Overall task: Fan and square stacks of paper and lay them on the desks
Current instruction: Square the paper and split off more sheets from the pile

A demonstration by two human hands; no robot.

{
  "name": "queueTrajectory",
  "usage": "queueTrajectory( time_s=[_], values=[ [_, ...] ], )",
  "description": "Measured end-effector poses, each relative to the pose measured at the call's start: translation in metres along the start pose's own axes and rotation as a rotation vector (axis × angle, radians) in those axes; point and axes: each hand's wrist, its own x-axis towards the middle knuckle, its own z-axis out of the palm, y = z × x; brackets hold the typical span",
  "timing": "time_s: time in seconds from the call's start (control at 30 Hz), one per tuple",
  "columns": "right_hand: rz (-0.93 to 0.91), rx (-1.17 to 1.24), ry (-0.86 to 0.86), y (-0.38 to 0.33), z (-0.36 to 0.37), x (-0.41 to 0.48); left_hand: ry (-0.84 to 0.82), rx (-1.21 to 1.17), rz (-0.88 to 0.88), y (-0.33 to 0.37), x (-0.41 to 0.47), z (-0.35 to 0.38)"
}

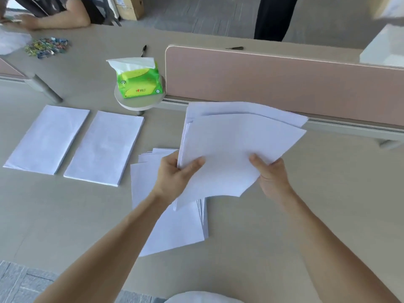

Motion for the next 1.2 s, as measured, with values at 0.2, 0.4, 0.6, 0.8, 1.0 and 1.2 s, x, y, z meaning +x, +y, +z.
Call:
queueTrajectory(
  time_s=[0.2, 0.4, 0.6, 0.8, 1.0, 1.2],
  values=[
    [-0.056, -0.217, 0.137, -0.009, -0.073, -0.035, -0.068, 0.002, -0.065, -0.032, -0.021, 0.073],
    [0.003, -0.262, 0.132, 0.0, -0.11, -0.045, -0.147, 0.062, -0.074, -0.039, -0.026, 0.104],
    [-0.052, -0.264, 0.101, -0.01, -0.121, -0.036, -0.167, 0.122, -0.007, -0.023, -0.013, 0.11],
    [0.001, -0.222, 0.079, -0.005, -0.12, -0.031, -0.15, 0.067, -0.025, -0.019, -0.01, 0.117],
    [-0.045, -0.301, -0.007, -0.008, -0.122, -0.032, -0.163, 0.047, -0.008, -0.019, -0.005, 0.108],
    [-0.057, -0.277, -0.012, -0.014, -0.121, -0.028, -0.185, 0.069, -0.003, -0.014, -0.003, 0.11]
  ],
)
